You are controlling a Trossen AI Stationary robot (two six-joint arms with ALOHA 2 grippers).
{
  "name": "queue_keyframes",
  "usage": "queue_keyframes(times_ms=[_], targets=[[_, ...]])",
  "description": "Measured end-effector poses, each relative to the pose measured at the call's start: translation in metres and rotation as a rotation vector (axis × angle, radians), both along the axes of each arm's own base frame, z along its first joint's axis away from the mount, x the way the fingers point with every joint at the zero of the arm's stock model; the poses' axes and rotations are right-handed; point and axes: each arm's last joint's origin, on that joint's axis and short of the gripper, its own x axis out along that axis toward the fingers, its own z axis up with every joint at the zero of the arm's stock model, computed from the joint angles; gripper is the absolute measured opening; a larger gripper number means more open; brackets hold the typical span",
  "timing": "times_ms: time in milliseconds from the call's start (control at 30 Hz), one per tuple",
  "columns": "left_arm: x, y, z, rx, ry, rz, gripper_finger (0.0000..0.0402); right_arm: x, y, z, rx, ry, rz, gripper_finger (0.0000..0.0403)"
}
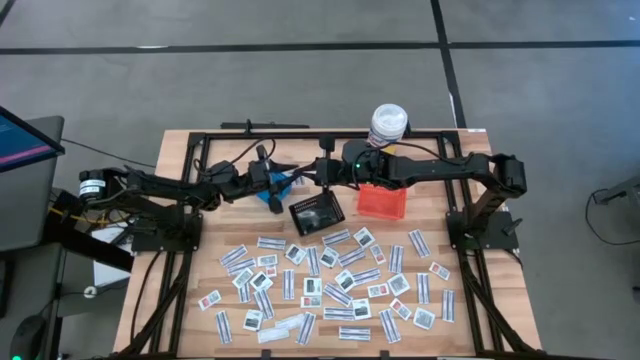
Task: Pick & Place First Aid Supplies
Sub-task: Put the bandage into the blue container
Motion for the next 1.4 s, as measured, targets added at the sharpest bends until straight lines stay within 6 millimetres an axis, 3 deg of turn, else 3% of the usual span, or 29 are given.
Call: queue_keyframes(times_ms=[167,500,867,1400], targets=[[-0.0001,0.0003,0.0000,-0.003,0.000,0.011,0.0088,0.0000,-0.0001,0.0000,-0.001,0.000,-0.003,0.0000],[0.0004,0.0004,-0.0015,0.000,0.017,0.012,0.0008,-0.0002,-0.0003,-0.0006,0.000,0.006,-0.005,0.0000],[0.0008,0.0008,-0.0033,-0.006,0.035,0.020,0.0014,-0.0012,-0.0033,-0.0024,-0.034,0.031,-0.122,0.0000],[0.0011,0.0008,-0.0044,-0.007,0.048,0.018,0.0020,-0.0015,-0.0037,-0.0030,-0.078,0.047,-0.119,0.0000]])
